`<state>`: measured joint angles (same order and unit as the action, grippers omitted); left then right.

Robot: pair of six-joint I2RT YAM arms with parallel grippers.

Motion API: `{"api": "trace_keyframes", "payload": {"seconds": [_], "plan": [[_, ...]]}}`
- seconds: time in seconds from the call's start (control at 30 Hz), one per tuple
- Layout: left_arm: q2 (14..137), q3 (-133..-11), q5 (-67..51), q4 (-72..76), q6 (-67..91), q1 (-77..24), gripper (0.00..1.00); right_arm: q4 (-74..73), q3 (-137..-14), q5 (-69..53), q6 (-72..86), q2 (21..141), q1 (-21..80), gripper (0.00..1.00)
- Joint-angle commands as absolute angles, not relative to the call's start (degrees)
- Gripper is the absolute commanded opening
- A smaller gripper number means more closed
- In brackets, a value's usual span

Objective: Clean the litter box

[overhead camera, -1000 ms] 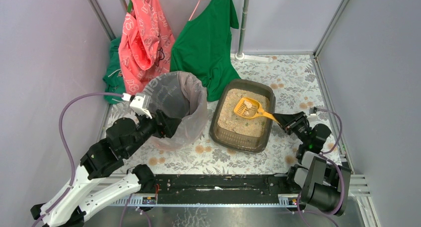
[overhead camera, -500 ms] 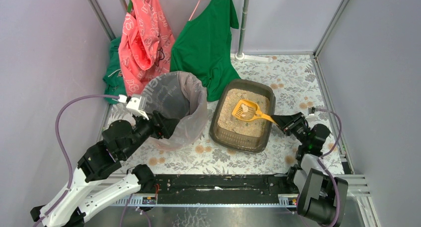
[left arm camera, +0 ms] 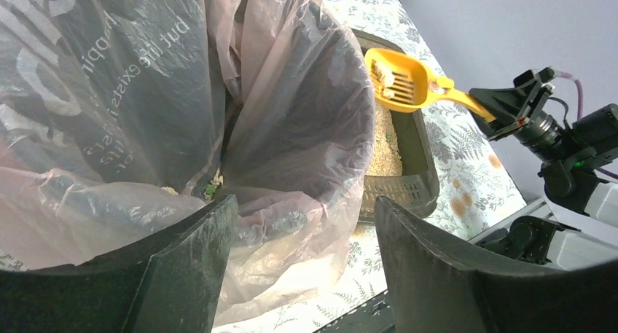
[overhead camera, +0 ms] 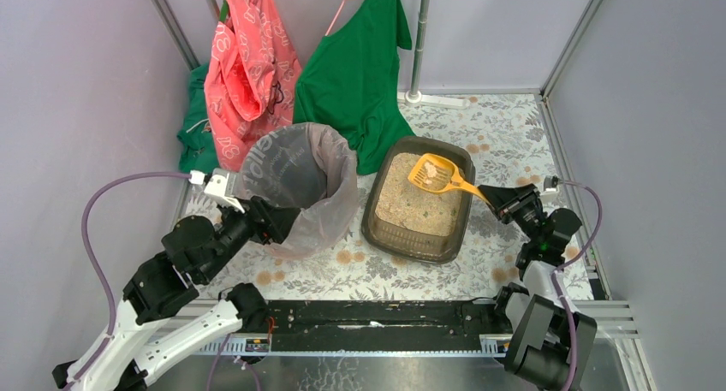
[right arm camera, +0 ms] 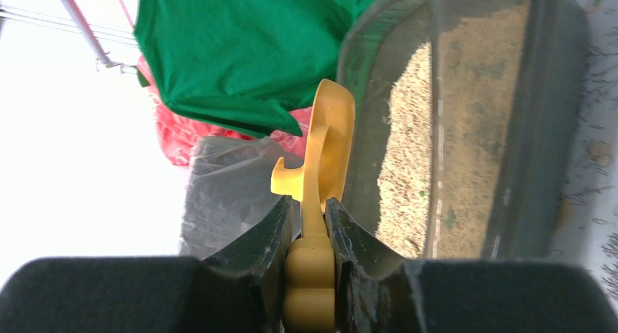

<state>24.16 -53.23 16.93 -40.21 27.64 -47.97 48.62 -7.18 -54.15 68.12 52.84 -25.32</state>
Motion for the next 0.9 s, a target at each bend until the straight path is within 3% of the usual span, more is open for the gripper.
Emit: {"api": "trace_keyframes", "payload": {"seconds": [0.0, 0.2, 0.67, 0.87], "plan": [[23.3, -53.1, 18.6, -41.4, 28.5, -48.3, 0.76, 58.5, -11.0, -56.2, 77.5, 49.9, -25.5, 0.0], [22.9, -51.2, 18.0, -39.2, 28.8, -48.3, 0.77, 39.1, -21.5, -52.4, 72.8, 40.1, -23.2, 0.0], [21.6, -48.2, 16.8, -37.1, 29.0, -48.3, 0.77, 33.8, -38.5, -44.1, 74.1, 43.6, -10.9, 0.0], [20.5, -47.1, 16.4, -37.0, 29.9, -48.3, 0.77, 30.4, -43.3, -35.7, 68.7, 48.0, 3.0, 0.0]]}}
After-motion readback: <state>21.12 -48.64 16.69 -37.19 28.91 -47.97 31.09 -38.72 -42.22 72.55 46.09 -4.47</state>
